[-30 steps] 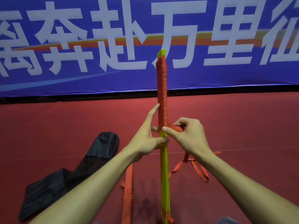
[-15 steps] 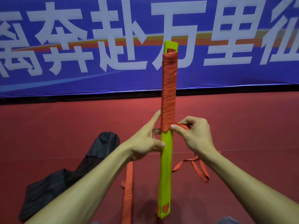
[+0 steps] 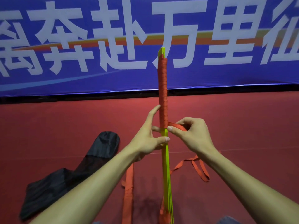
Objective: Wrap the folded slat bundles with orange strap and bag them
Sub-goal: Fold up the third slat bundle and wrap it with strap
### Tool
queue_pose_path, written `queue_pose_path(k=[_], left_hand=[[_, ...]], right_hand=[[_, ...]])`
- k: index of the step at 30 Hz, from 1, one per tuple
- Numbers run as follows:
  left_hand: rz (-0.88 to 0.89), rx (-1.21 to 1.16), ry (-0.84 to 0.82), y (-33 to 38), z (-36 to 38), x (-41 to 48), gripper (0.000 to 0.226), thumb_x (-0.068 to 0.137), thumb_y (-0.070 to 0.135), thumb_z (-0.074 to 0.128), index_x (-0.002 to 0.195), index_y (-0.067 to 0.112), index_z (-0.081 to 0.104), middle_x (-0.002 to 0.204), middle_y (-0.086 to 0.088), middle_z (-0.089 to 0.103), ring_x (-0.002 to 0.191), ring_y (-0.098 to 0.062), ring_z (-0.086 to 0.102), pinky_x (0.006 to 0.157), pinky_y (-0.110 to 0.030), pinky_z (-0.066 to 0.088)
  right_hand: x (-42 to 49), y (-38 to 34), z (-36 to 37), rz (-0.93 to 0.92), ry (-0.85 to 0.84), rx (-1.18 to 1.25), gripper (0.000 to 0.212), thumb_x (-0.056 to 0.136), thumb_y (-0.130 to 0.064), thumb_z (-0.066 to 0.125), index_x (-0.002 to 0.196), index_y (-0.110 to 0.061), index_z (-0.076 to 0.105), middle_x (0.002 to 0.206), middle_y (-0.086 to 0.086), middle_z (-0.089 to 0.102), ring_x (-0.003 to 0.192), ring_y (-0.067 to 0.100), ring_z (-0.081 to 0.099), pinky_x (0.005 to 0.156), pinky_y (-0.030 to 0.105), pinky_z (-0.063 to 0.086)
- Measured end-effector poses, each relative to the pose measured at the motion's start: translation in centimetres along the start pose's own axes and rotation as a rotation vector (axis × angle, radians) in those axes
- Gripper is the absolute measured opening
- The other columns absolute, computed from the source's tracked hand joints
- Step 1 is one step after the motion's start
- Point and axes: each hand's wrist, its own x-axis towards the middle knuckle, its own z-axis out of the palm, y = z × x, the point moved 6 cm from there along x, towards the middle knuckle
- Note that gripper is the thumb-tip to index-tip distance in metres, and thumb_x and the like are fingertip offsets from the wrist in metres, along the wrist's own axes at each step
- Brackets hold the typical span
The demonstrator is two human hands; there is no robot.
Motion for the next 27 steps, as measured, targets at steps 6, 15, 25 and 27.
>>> queue_pose_path(k=[6,15,25,27], left_hand=[[-0.037,0.05,0.11,-1.1,-0.6,0.4,0.11,0.075,-0.001,0.084,0.146,0.055,0.021,0.094,-0.018,0.06,0.07,-0.019,0.068,0.062,-0.031,0.059],[-0.054,-0.105,-0.131,-1.0,0.1,0.3,0.1,0.088,-0.025,0.051,0.147,0.051,0.025,0.115,-0.01,0.06,0.068,-0.013,0.063,0.061,-0.028,0.055],[-0.058,-0.127,-0.164,-1.1,0.4,-0.4,0.101,0.088,-0.012,0.066,0.136,0.069,0.03,0.117,-0.02,0.061,0.084,-0.025,0.065,0.082,-0.047,0.06],[-0.055,-0.088,-0.099,-0.9,0.0,-0.3,0.1,0.088,-0.009,0.067,0.14,0.066,0.028,0.112,-0.016,0.061,0.079,-0.02,0.066,0.083,-0.045,0.06]], right_hand=[[-0.3,-0.5,0.6,-0.033,0.022,-0.039,0.019,0.073,-0.029,0.084,0.067,-0.017,0.07,0.06,-0.006,0.065,0.055,0.006,0.053,0.055,0.027,0.041],[0.0,0.2,0.2,-0.019,0.042,-0.002,0.014,0.075,-0.024,0.083,0.071,-0.016,0.073,0.066,-0.006,0.069,0.062,0.008,0.061,0.061,0.027,0.048],[0.2,1.5,-0.6,0.055,0.062,-0.018,0.026,0.07,-0.032,0.086,0.062,-0.016,0.067,0.054,-0.008,0.058,0.053,0.006,0.049,0.055,0.027,0.039],[0.2,1.6,-0.7,0.063,0.067,-0.003,0.027,0.072,-0.031,0.086,0.063,-0.015,0.065,0.051,-0.01,0.052,0.05,0.004,0.043,0.052,0.026,0.036]])
